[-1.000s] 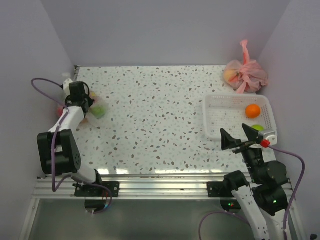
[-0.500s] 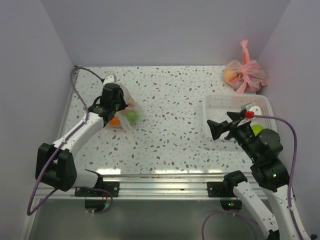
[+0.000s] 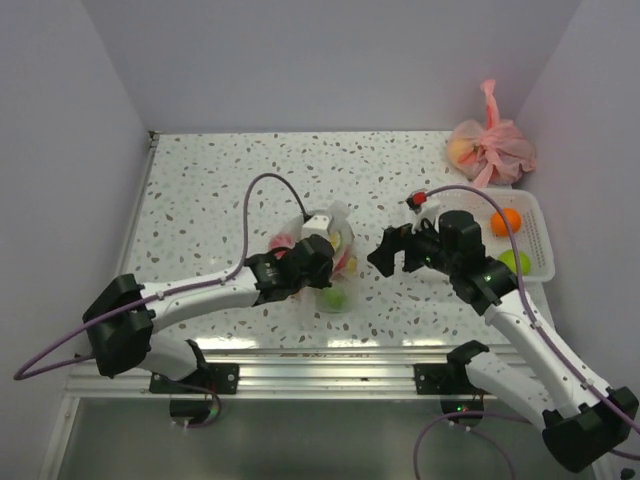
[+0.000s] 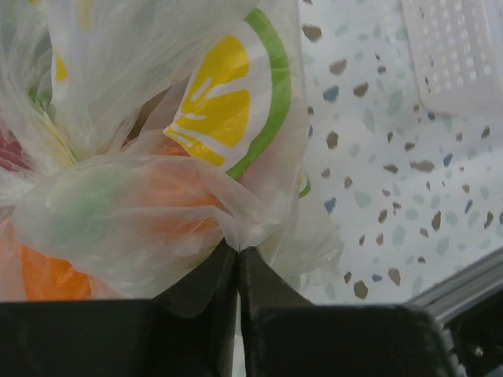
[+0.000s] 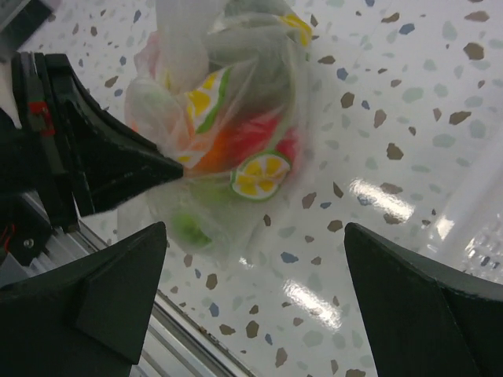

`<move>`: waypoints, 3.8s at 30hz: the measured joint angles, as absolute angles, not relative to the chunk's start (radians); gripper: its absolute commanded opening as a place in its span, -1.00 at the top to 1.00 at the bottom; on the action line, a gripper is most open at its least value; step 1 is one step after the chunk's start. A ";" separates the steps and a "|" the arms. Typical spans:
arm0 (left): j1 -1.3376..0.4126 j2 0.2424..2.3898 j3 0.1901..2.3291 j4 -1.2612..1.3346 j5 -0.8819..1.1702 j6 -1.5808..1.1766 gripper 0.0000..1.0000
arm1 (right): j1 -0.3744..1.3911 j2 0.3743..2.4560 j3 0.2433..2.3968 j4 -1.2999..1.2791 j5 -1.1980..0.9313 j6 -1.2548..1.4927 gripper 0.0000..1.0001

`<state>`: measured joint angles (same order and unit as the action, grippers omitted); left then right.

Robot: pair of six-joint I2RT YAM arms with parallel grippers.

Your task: Untie the knot of the plastic bag and take out the fruit

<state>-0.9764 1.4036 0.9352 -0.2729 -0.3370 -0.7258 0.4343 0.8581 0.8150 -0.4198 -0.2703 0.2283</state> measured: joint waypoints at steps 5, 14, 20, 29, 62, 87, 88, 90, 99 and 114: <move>-1.102 1.459 0.937 -0.280 -0.345 -0.770 -0.05 | 0.534 0.898 0.796 -0.418 -0.197 0.265 -0.97; -1.119 1.296 1.030 -0.381 -0.372 -0.801 -0.74 | 0.627 0.945 0.861 -0.480 -0.079 0.295 -0.97; -1.047 1.120 1.060 -0.404 -0.300 -0.793 -0.68 | 0.775 1.042 1.000 -0.521 0.028 0.294 -0.98; -0.678 1.088 0.920 -0.395 -0.064 -0.734 -0.68 | 1.066 1.232 1.159 -0.577 0.257 0.284 -0.86; -0.627 1.341 0.870 -0.183 0.094 -0.785 -0.55 | 0.896 1.273 0.761 -0.237 0.165 0.309 1.00; -0.593 1.297 0.872 -0.141 -0.076 -0.856 1.00 | 0.850 1.140 0.707 -0.215 0.200 0.308 1.00; -0.567 1.266 0.872 -0.159 -0.084 -0.840 1.00 | 0.828 1.114 0.698 -0.214 0.204 0.318 1.00; -0.511 1.210 0.873 -0.194 -0.103 -0.806 1.00 | 0.781 1.066 0.679 -0.216 0.220 0.342 1.00; -0.429 1.114 0.881 -0.367 -0.132 -0.683 1.00 | 0.707 1.023 0.705 -0.270 0.131 0.347 0.19; -0.424 1.063 0.946 -0.479 -0.056 -0.660 1.00 | 0.960 1.287 1.257 -0.530 0.016 -0.027 -0.29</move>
<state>-0.4244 1.0634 0.9463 -0.4793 -0.0559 -0.6601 0.9596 1.2869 1.2572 -0.5297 0.0162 -0.0269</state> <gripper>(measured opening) 0.013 0.712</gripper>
